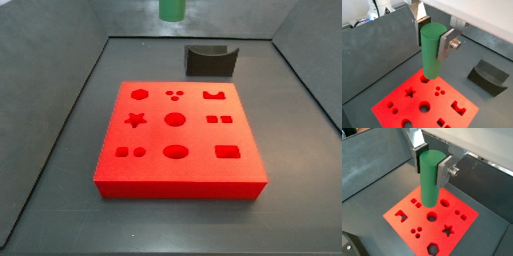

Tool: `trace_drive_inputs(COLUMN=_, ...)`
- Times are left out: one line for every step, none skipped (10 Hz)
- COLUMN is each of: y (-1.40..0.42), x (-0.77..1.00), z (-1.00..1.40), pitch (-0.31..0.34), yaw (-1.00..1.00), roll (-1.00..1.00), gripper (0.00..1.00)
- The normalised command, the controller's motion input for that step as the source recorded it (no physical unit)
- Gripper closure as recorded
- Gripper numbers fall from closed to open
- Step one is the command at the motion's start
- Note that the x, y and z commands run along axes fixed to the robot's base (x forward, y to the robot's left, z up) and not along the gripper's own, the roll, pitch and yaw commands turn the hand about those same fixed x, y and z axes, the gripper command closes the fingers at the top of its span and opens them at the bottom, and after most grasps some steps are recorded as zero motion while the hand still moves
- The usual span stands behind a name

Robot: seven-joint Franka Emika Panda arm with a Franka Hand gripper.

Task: Insert the round object.

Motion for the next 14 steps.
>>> trace_drive_inputs(y=-0.19, x=0.05, z=-0.19, pitch=-0.037, yaw=0.0, roll=-0.06, gripper=1.0)
trace_drive_inputs(y=-0.39, x=0.15, z=-0.21, pitch=-0.05, yaw=0.0, roll=-0.02, gripper=1.0)
trace_drive_inputs(y=-0.41, x=0.22, z=-0.35, pitch=-0.099, yaw=-0.04, roll=-0.06, gripper=1.0)
trace_drive_inputs(y=-0.15, x=0.16, z=-0.6, pitch=-0.17, yaw=-0.1, roll=-0.19, gripper=1.0)
trace_drive_inputs(y=0.0, x=0.14, z=-0.58, pitch=-0.156, yaw=-0.08, roll=-0.25, gripper=1.0)
trace_drive_inputs(y=0.0, x=0.03, z=-0.53, pitch=-0.116, yaw=0.0, roll=-0.26, gripper=1.0)
trace_drive_inputs(y=0.0, x=0.02, z=-0.58, pitch=-0.127, yaw=0.0, roll=-0.26, gripper=1.0)
trace_drive_inputs(y=0.0, x=0.01, z=-0.61, pitch=-0.14, yaw=0.0, roll=-0.23, gripper=1.0)
trace_drive_inputs(y=-0.05, x=0.03, z=-0.27, pitch=-0.029, yaw=0.0, roll=0.01, gripper=1.0)
trace_drive_inputs(y=-0.08, x=0.29, z=-0.31, pitch=0.0, yaw=0.0, roll=0.24, gripper=1.0)
trace_drive_inputs(y=-0.07, x=0.47, z=-0.33, pitch=0.0, yaw=0.0, roll=0.3, gripper=1.0)
trace_drive_inputs(y=-0.01, x=0.51, z=-0.25, pitch=0.024, yaw=0.0, roll=0.41, gripper=1.0)
trace_drive_inputs(y=0.0, x=0.43, z=-0.2, pitch=0.036, yaw=0.04, roll=0.47, gripper=1.0)
trace_drive_inputs(y=-0.03, x=0.08, z=-0.19, pitch=0.004, yaw=0.0, roll=0.2, gripper=1.0)
